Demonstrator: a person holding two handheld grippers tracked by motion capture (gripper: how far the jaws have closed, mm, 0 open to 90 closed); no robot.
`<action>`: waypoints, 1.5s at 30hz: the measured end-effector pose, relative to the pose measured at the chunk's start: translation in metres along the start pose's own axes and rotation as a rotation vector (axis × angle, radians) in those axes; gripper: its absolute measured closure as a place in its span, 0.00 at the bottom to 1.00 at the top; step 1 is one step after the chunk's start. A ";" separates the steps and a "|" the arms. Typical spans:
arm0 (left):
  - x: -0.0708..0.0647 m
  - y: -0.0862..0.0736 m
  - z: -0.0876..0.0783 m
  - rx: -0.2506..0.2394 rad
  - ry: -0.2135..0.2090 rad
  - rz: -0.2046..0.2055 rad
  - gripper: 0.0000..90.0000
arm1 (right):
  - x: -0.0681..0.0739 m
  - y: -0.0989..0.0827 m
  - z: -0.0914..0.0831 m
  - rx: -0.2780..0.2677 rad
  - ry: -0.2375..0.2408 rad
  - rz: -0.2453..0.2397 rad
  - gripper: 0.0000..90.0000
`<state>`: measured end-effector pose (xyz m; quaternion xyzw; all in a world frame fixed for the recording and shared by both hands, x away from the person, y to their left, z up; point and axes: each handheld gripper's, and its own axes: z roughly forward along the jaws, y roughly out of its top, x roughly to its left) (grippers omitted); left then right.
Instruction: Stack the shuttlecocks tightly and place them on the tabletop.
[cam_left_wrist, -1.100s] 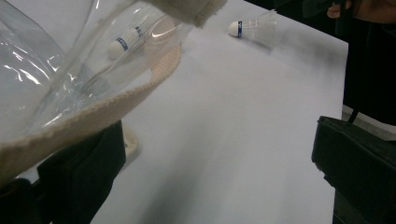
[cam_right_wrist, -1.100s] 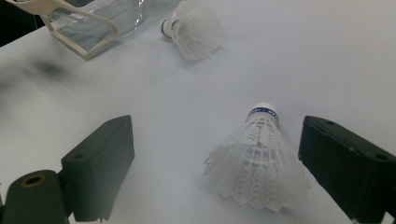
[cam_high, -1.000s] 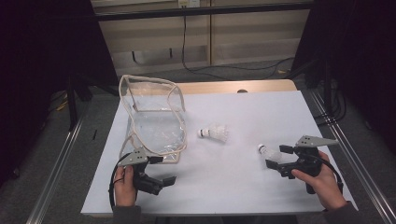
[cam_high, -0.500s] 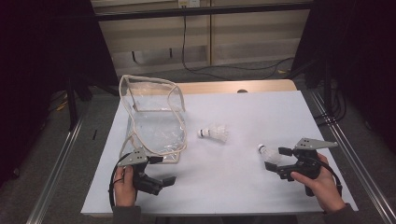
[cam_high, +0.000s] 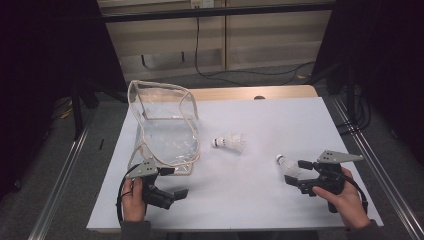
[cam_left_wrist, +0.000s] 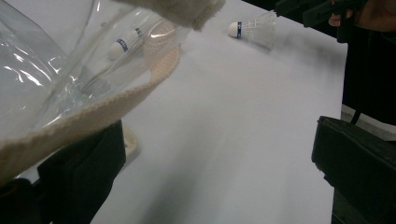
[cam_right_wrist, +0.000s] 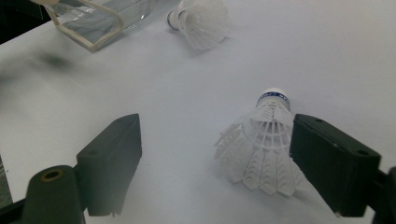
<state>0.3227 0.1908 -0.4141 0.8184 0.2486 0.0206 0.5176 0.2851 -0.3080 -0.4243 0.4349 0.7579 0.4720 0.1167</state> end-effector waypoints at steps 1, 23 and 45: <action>0.000 0.000 0.000 0.000 0.000 0.000 0.03 | 0.001 0.000 0.000 0.002 0.000 -0.002 0.19; 0.000 0.000 -0.002 -0.004 0.002 0.002 0.03 | 0.003 -0.007 0.010 0.018 -0.013 -0.016 0.37; -0.002 -0.001 -0.006 -0.019 0.010 0.004 0.03 | 0.004 -0.011 0.014 0.026 -0.039 -0.022 0.44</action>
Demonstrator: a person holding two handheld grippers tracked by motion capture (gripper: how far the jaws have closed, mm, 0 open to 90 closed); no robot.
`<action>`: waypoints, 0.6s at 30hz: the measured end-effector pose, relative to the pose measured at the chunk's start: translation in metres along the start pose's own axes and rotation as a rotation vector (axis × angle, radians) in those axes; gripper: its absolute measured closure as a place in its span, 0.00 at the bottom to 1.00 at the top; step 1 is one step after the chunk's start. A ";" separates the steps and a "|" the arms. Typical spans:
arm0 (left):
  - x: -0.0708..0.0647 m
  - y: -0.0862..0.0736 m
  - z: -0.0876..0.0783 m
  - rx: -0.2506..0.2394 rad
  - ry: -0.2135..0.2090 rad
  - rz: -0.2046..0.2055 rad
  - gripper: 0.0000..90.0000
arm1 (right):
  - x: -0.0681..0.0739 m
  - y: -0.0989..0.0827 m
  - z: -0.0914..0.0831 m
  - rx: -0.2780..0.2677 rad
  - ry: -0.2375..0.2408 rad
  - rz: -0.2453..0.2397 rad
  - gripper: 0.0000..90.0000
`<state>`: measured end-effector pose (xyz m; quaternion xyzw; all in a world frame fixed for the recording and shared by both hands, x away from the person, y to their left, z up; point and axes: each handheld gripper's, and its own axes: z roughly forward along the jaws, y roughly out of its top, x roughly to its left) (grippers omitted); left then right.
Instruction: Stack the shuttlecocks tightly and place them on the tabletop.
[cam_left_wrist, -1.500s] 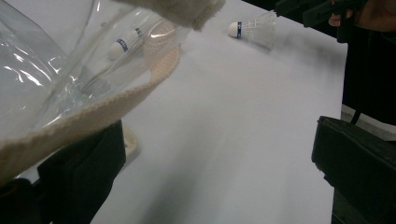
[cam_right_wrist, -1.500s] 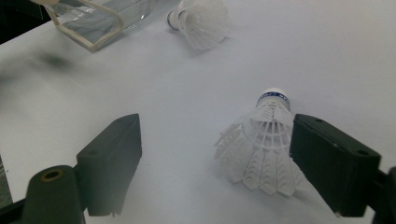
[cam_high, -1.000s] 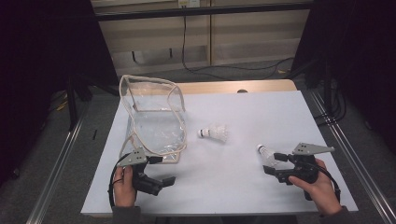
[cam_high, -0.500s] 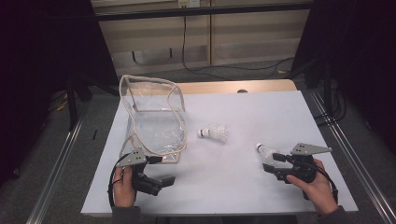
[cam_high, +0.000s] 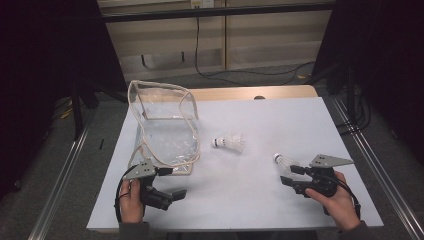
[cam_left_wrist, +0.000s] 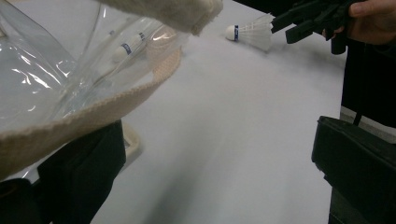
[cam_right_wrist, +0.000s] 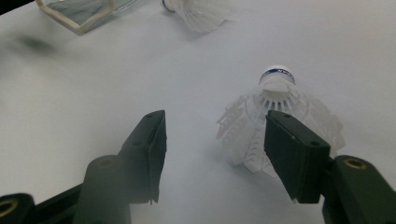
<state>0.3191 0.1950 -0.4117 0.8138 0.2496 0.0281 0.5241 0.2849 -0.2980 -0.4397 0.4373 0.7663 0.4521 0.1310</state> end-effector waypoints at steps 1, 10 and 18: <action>0.000 0.000 0.000 0.000 0.002 0.001 0.03 | -0.001 0.000 0.000 -0.001 -0.003 0.002 0.45; 0.000 0.000 -0.001 -0.002 0.003 0.001 0.03 | 0.000 0.001 0.005 -0.003 -0.011 0.018 0.48; 0.000 0.000 -0.001 0.001 0.003 0.004 0.03 | -0.003 0.001 0.008 0.004 -0.032 0.036 0.55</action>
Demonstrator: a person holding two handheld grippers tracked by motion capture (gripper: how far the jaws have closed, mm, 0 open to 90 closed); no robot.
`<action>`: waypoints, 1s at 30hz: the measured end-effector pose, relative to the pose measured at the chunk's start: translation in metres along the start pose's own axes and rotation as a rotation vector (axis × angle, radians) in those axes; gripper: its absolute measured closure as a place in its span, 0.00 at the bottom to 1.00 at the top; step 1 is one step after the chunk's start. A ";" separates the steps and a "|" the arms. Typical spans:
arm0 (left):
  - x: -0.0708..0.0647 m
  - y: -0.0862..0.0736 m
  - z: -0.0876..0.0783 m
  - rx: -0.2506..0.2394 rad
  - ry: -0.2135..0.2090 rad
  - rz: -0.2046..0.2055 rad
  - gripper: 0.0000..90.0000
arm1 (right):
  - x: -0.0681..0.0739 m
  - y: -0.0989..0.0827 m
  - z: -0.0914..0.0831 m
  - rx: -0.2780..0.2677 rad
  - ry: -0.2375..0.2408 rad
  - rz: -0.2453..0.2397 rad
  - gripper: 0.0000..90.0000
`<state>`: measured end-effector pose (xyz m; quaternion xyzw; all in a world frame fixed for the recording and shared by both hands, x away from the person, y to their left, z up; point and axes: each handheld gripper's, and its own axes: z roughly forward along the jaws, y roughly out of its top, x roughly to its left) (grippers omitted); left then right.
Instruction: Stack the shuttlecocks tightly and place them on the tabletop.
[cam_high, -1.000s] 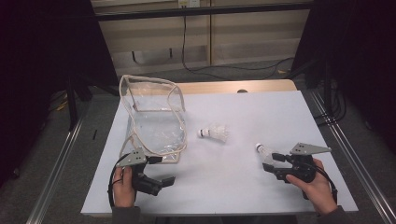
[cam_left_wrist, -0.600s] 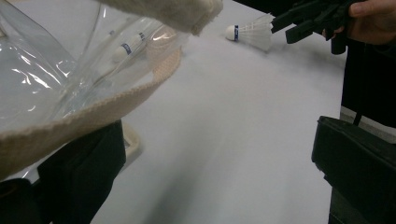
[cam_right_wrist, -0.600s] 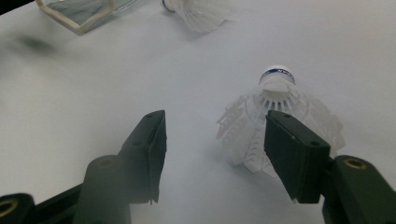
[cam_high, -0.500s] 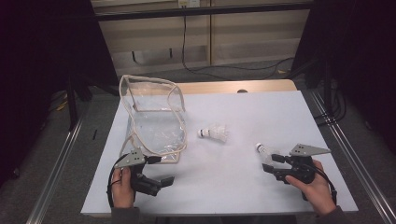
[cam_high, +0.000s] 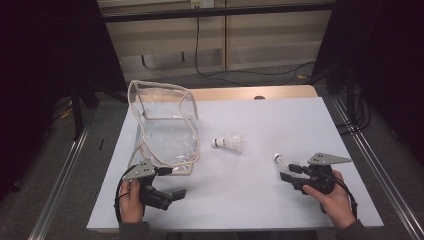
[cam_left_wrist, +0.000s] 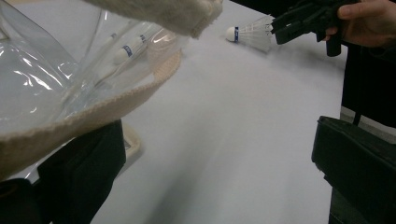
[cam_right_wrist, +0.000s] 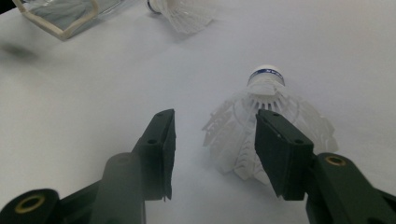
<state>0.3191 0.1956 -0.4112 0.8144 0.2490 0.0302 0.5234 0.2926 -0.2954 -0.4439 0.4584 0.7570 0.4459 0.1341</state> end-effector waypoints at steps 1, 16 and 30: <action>0.000 0.000 0.000 0.003 0.000 0.000 0.03 | 0.000 0.000 0.000 0.001 -0.003 0.003 0.57; 0.001 -0.001 0.002 0.007 -0.001 -0.002 0.03 | -0.002 0.001 0.005 0.000 -0.049 0.009 0.67; 0.001 -0.001 0.003 0.017 -0.003 -0.006 0.03 | 0.004 0.006 0.016 -0.011 -0.056 0.015 0.55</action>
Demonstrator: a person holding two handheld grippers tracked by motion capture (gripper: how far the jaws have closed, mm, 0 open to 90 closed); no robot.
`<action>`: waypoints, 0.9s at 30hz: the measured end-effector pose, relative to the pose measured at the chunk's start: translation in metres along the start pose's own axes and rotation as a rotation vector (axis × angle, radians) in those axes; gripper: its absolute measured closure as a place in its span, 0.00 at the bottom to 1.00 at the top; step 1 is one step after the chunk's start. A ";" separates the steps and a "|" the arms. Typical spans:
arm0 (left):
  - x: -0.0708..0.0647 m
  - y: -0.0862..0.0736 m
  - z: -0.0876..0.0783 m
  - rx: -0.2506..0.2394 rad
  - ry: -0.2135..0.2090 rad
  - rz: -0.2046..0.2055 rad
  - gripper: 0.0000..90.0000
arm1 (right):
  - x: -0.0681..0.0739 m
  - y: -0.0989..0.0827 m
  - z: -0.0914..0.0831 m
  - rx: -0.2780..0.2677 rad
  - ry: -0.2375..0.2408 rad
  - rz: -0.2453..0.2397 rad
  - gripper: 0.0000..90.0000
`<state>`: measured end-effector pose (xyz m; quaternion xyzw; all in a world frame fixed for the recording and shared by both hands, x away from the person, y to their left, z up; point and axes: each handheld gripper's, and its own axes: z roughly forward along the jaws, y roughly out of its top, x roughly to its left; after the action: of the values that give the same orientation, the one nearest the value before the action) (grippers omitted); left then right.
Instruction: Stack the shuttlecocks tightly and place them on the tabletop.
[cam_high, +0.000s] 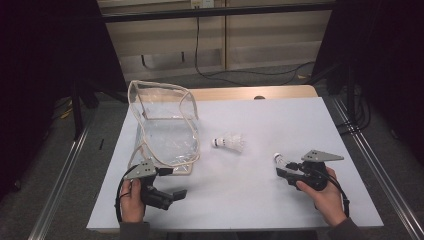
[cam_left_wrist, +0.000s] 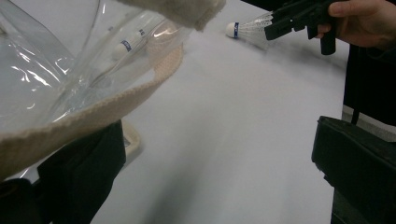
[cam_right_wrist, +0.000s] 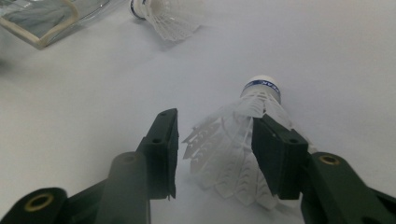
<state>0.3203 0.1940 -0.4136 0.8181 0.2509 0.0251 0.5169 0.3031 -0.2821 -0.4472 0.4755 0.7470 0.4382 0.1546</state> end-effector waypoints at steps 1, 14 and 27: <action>0.000 0.000 0.000 0.000 0.000 0.001 0.03 | 0.000 0.000 0.001 -0.004 0.003 0.000 0.52; 0.000 0.000 0.001 -0.002 0.000 0.001 0.03 | -0.006 0.005 -0.002 -0.031 -0.035 0.037 0.43; 0.001 0.000 0.000 0.001 0.001 0.001 0.03 | -0.012 0.004 0.000 -0.015 -0.051 0.059 0.88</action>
<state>0.3209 0.1940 -0.4139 0.8185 0.2508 0.0257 0.5162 0.3113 -0.2916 -0.4460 0.5074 0.7251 0.4358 0.1642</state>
